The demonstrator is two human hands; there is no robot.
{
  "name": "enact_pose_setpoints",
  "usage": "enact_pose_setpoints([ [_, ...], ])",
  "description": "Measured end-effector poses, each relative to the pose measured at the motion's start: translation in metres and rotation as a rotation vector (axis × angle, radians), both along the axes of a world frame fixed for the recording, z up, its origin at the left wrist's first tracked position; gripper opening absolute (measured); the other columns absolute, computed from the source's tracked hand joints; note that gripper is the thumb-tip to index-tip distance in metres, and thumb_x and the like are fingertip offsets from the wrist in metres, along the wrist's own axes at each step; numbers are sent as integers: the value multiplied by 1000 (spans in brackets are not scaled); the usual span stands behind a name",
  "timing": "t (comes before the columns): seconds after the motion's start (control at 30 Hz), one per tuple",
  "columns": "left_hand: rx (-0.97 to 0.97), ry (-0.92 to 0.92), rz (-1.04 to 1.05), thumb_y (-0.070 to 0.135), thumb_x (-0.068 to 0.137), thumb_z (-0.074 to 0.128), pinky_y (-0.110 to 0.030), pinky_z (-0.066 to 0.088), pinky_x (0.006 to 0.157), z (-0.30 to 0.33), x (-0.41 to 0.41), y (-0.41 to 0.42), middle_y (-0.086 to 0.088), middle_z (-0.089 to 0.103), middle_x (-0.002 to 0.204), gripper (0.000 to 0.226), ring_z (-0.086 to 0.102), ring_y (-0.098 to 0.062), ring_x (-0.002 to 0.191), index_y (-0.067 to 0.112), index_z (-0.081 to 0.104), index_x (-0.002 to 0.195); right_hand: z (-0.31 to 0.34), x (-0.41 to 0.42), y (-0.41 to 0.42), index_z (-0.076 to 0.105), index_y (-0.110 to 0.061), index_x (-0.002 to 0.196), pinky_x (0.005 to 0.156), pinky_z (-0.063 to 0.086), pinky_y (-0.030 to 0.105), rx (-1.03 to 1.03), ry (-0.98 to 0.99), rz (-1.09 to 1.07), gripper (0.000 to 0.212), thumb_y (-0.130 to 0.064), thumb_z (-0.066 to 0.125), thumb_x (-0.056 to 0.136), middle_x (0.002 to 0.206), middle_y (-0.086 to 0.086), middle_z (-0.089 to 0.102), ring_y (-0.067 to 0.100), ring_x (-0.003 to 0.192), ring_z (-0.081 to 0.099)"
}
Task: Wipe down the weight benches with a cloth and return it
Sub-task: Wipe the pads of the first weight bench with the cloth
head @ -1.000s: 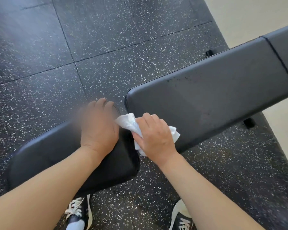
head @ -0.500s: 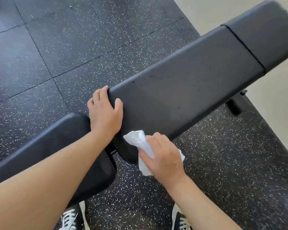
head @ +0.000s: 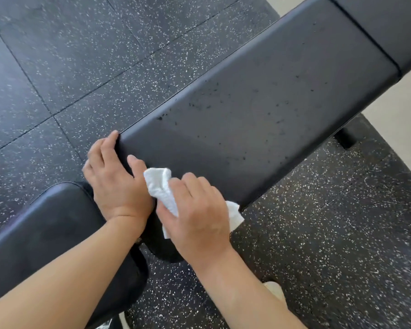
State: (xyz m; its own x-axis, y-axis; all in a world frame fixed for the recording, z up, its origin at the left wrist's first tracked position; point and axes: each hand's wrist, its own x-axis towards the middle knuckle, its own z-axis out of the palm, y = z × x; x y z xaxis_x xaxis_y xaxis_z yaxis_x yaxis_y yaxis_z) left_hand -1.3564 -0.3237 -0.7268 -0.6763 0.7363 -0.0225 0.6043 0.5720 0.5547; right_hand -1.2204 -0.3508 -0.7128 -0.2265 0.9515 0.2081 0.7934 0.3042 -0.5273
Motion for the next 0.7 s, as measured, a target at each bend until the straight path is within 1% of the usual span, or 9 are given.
enact_pose_setpoints([
  [0.07, 2, 5, -3, 32, 91, 41, -46, 33, 110, 0, 0, 0, -5, 44, 154, 60, 39, -38, 136, 23, 47, 150, 2, 6, 1, 66, -13, 90, 58, 42, 41, -4, 17, 65, 17, -30, 68, 91, 79, 1, 49, 23, 69, 44],
  [0.13, 13, 36, -30, 30, 93, 41, -43, 29, 112, 0, 0, 0, -8, 44, 153, 59, 40, -40, 134, 20, 47, 150, -1, 39, 2, 69, -11, 92, 60, 45, 44, 32, -12, 66, 17, -28, 65, 93, 82, 2, 54, 26, 71, 49],
  [0.23, 2, 59, -14, 32, 95, 40, -41, 31, 109, -3, 1, 0, -5, 43, 153, 57, 39, -37, 136, 23, 46, 151, -8, 97, 14, 71, -7, 89, 62, 47, 46, 83, -43, -89, 22, -21, 60, 101, 81, 4, 58, 27, 70, 50],
  [0.3, -8, 65, -7, 34, 94, 40, -41, 31, 107, -4, 2, -1, -3, 42, 154, 58, 38, -35, 137, 24, 45, 151, -7, 108, 18, 69, -6, 90, 61, 44, 39, 71, -46, -141, 21, -22, 62, 102, 81, 2, 53, 23, 69, 44],
  [0.4, 0, 66, -22, 32, 94, 41, -38, 28, 111, -4, 0, -2, -5, 44, 153, 57, 40, -36, 135, 21, 47, 150, -5, 78, 23, 67, -9, 95, 62, 39, 34, 40, -24, -105, 21, -28, 61, 103, 82, -1, 46, 20, 70, 39],
  [0.47, 1, 65, -29, 31, 94, 41, -39, 26, 115, -3, -1, 0, -8, 45, 153, 58, 40, -37, 136, 18, 47, 150, -5, 47, 41, 67, -11, 97, 60, 41, 37, 59, -53, -40, 22, -31, 59, 102, 83, 0, 48, 21, 70, 42],
  [0.57, -13, 70, -42, 31, 93, 41, -43, 27, 117, -3, -2, 2, -10, 45, 152, 60, 41, -38, 136, 16, 48, 150, -2, -5, 88, 68, -11, 97, 58, 41, 41, 59, -70, 17, 19, -30, 66, 96, 84, 4, 53, 24, 70, 48],
  [0.63, -16, 70, -45, 32, 93, 40, -42, 28, 118, -3, -3, 2, -10, 45, 153, 60, 41, -37, 136, 16, 48, 150, 2, -37, 119, 68, -11, 96, 61, 40, 39, 41, -74, 25, 20, -31, 67, 94, 87, 5, 57, 27, 75, 52],
  [0.7, -13, 66, -46, 32, 93, 40, -42, 28, 118, -2, -3, 2, -9, 45, 153, 60, 41, -36, 136, 16, 49, 150, 4, -60, 145, 67, -13, 95, 64, 34, 37, 4, -110, 32, 21, -34, 64, 96, 94, 5, 58, 28, 82, 55],
])
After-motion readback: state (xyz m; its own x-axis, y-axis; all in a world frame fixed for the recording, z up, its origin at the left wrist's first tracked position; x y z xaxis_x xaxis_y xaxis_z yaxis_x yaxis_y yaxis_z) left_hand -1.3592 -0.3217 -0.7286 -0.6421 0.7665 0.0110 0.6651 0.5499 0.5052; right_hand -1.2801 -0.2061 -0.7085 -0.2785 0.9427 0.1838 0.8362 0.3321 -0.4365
